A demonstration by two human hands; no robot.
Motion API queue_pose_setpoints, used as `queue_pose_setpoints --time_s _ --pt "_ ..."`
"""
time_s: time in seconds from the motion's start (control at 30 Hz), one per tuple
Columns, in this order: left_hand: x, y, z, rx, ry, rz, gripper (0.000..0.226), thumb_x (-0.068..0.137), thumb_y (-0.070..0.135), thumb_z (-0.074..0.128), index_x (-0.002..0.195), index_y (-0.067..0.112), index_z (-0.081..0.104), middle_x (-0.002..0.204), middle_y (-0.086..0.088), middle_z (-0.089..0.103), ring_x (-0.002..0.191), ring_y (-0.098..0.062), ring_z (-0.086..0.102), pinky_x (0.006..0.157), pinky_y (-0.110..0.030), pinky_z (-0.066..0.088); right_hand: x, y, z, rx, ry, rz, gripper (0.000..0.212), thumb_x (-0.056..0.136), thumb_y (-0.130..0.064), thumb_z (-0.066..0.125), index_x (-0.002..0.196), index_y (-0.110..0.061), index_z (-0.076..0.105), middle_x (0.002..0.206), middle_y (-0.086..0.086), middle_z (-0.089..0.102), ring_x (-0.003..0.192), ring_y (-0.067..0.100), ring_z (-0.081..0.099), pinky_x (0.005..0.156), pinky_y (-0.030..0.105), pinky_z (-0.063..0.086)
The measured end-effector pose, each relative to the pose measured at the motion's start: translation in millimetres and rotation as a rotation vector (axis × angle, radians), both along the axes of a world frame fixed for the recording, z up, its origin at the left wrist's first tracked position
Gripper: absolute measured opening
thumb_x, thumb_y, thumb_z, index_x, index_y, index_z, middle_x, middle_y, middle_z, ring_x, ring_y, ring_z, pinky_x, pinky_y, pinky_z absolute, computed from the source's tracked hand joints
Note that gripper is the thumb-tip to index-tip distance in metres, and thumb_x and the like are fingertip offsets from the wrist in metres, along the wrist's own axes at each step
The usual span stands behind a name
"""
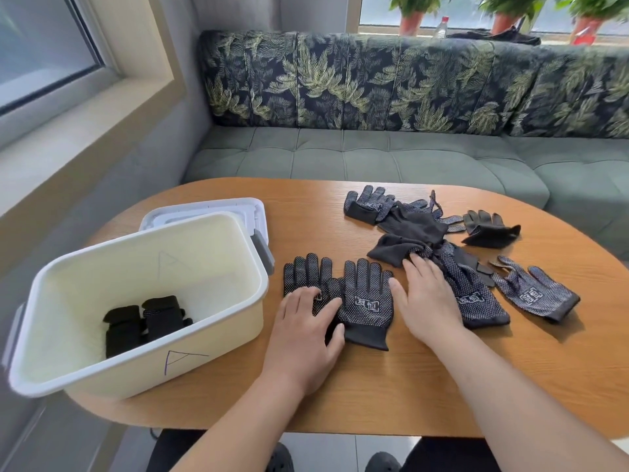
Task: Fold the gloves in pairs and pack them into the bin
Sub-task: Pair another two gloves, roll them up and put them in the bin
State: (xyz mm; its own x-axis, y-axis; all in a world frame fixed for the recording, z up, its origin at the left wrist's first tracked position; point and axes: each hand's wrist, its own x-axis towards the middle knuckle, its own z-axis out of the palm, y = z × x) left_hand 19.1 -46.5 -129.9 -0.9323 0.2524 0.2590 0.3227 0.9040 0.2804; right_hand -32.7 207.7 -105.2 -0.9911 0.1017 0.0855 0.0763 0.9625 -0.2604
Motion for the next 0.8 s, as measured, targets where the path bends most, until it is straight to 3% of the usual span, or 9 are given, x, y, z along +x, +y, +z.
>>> queue_pose_setpoints --time_s 0.07,0.13,0.27,0.5,0.67,0.8 --pt "0 1 1 -0.009 -0.008 0.01 0.056 0.101 0.053 0.048 0.149 0.027 0.056 0.147 -0.006 0.049 0.142 -0.03 0.042 0.123 -0.049 0.033 8 -19 6 0.03 0.17 0.081 0.056 0.102 -0.044 0.055 0.15 -0.014 0.057 0.157 0.004 0.052 0.145 0.026 0.042 0.119 0.046 0.042" --pt "0 1 1 -0.008 -0.011 0.027 0.059 0.1 0.052 0.047 0.15 0.022 0.056 0.147 -0.006 0.05 0.142 -0.03 0.042 0.123 -0.049 0.033 20 -41 4 0.003 0.217 0.223 0.052 0.098 -0.042 0.061 0.145 -0.02 0.062 0.149 -0.001 0.056 0.139 0.023 0.048 0.113 0.043 0.047" --pt "1 1 2 -0.011 -0.013 0.053 0.056 0.099 0.048 0.048 0.145 0.019 0.059 0.148 -0.006 0.05 0.143 -0.029 0.043 0.123 -0.049 0.034 38 -58 -14 0.029 0.132 0.268 0.053 0.1 -0.05 0.05 0.146 -0.027 0.062 0.155 0.0 0.054 0.146 0.023 0.044 0.118 0.044 0.044" --pt "3 2 4 -0.061 -0.062 0.076 0.059 0.097 0.047 0.042 0.149 0.023 0.056 0.157 -0.007 0.048 0.152 -0.03 0.036 0.127 -0.051 0.028 59 -46 -19 0.024 0.113 0.17 0.047 0.104 -0.04 0.058 0.148 -0.025 0.061 0.16 0.004 0.051 0.151 0.028 0.042 0.121 0.047 0.041" --pt "1 3 8 -0.157 -0.194 -0.053 0.076 0.098 0.059 0.006 0.167 0.035 0.027 0.178 0.004 0.014 0.165 -0.021 0.002 0.133 -0.05 0.0 83 -43 -18 0.078 0.06 0.229 0.053 0.106 -0.048 0.047 0.154 -0.029 0.054 0.165 0.0 0.044 0.155 0.023 0.035 0.124 0.042 0.037" --pt "11 -2 14 -0.215 -0.241 -0.091 0.084 0.094 0.063 -0.008 0.17 0.037 0.014 0.179 0.005 0.001 0.165 -0.02 -0.007 0.132 -0.049 -0.004 91 -38 -11 0.075 0.046 0.219 0.054 0.106 -0.05 0.045 0.156 -0.029 0.051 0.168 -0.003 0.04 0.158 0.022 0.03 0.127 0.043 0.034"
